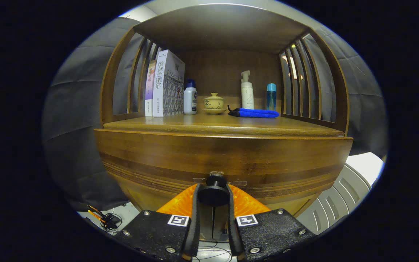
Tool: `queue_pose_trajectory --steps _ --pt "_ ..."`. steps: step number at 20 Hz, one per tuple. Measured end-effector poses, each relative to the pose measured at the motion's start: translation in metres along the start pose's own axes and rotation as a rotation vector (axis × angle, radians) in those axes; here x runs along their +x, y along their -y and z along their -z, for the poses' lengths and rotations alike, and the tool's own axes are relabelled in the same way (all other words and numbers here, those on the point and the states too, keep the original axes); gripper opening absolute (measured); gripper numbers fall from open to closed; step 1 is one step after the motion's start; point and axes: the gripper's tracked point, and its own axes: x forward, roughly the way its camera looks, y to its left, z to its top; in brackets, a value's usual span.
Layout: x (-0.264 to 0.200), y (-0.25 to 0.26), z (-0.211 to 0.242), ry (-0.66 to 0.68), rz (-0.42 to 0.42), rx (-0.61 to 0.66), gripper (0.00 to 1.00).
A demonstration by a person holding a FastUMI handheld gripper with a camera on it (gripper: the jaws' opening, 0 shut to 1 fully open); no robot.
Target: Pull open the drawer, take out the items inside it, and place them on the countertop above the cabinet.
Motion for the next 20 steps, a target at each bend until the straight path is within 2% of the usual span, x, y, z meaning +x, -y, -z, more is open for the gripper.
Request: queue_pose_trajectory --steps 17,20 --pt "-0.075 -0.006 0.019 0.030 -0.023 -0.008 0.33" --pt "-0.090 -0.007 0.024 0.030 -0.034 0.023 0.33"
